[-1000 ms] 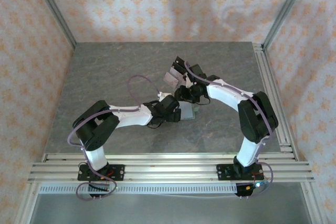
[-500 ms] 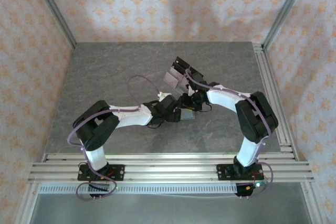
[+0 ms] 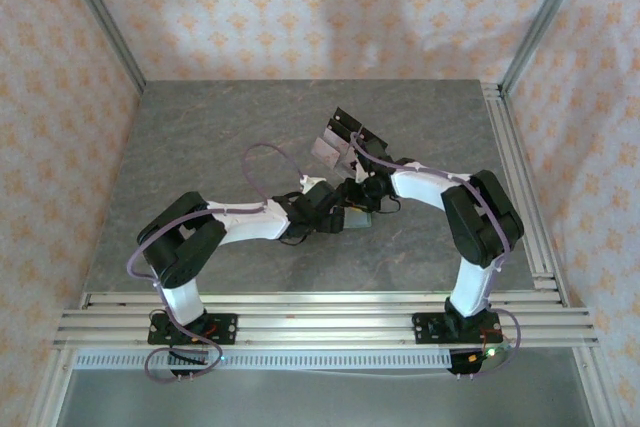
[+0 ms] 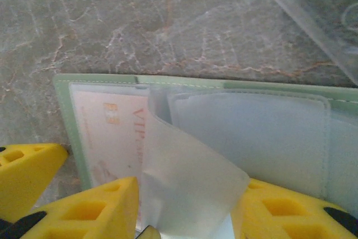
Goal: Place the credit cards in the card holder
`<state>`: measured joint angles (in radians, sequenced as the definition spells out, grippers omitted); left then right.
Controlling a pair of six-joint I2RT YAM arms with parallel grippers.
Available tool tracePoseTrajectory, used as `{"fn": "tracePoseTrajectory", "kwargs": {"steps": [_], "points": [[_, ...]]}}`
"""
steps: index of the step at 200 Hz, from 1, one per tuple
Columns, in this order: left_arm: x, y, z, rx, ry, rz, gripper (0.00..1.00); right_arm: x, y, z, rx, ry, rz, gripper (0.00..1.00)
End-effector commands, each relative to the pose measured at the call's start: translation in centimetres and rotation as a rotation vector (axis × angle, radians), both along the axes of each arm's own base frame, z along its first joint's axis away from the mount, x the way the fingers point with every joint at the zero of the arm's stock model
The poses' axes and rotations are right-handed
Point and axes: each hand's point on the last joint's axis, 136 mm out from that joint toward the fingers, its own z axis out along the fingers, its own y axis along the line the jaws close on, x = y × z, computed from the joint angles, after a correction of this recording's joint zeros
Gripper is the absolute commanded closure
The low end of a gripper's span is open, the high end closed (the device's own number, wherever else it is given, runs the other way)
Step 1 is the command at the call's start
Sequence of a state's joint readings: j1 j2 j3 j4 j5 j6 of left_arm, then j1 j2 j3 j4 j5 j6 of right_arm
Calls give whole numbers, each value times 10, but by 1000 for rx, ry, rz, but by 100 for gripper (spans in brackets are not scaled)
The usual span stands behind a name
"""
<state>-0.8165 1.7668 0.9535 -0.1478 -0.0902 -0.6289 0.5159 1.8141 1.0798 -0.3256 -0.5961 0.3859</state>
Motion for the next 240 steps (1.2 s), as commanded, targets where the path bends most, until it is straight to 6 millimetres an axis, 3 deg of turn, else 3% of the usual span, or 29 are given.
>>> {"fn": "tracePoseTrajectory", "kwargs": {"steps": [1,38,74,127,173,199,240], "points": [[-6,11,15,6,-12,9,0,5,12,10,62,-12,8,54],[-12,16,43,-41,-54,8,0,7,23,22,125,-11,3,55],[-22,37,64,-47,-101,42,0,7,40,26,129,-7,34,55],[-34,67,85,-46,-156,103,0,7,70,9,96,26,80,55],[-38,80,91,-34,-168,130,0,9,82,-7,94,70,80,55],[-37,80,91,-37,-163,133,0,12,87,15,134,46,86,55],[-32,78,87,-28,-151,141,0,33,82,94,215,-87,72,55]]}}
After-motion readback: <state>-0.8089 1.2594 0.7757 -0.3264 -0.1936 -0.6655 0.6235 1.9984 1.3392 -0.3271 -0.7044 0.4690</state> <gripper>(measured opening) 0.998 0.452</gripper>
